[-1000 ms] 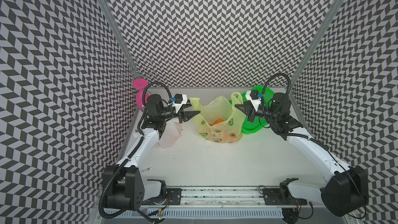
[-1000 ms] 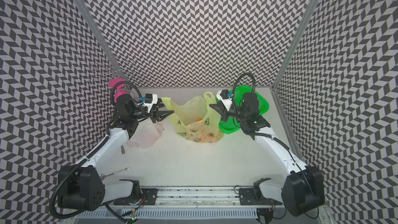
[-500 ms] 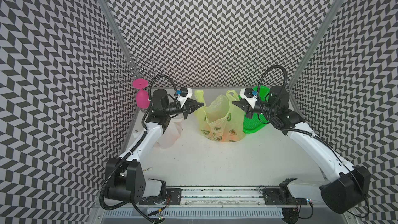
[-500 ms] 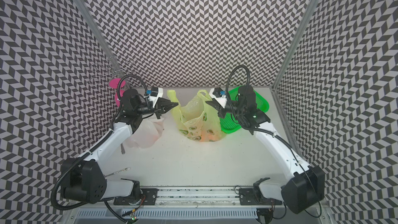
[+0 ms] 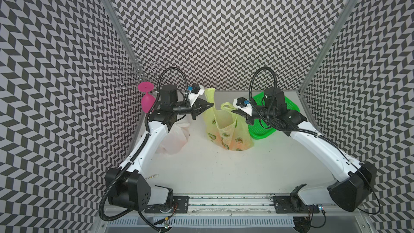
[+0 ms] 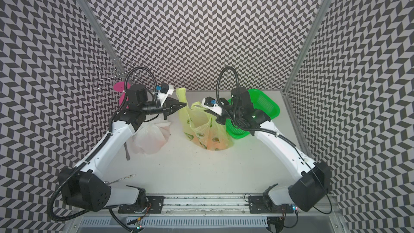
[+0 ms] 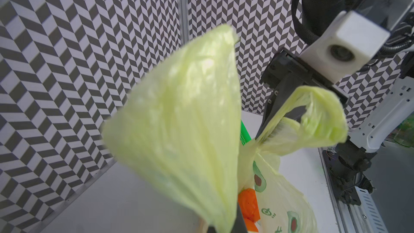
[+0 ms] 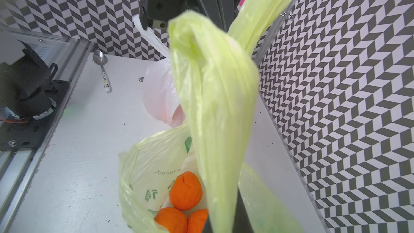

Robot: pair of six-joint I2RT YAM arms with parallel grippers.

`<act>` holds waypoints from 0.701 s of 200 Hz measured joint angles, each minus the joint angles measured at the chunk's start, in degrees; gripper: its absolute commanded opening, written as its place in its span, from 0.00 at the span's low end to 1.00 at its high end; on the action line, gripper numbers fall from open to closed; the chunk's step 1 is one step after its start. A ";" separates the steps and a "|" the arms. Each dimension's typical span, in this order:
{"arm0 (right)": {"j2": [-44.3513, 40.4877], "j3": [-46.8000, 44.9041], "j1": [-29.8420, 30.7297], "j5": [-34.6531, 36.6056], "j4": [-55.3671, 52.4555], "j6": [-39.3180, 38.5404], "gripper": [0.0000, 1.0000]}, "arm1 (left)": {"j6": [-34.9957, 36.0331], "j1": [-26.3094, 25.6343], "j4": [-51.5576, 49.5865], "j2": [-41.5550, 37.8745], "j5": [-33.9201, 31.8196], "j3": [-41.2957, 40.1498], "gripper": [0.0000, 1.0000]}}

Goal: Place the oranges into plastic bags & tie knots
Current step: Tie the plastic bag at the center of the board.

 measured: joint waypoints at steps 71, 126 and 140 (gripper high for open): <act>0.02 -0.07 1.05 3.56 -0.83 -2.25 0.10 | 8.31 -4.85 -17.73 8.20 -9.42 9.90 0.00; 0.61 -5.03 1.27 3.23 2.27 1.70 0.07 | 11.69 -5.14 -21.46 8.74 -9.79 9.99 0.02; 1.33 -4.13 1.46 3.80 2.27 2.05 0.07 | 13.00 -4.85 -22.84 8.72 -9.88 10.80 0.05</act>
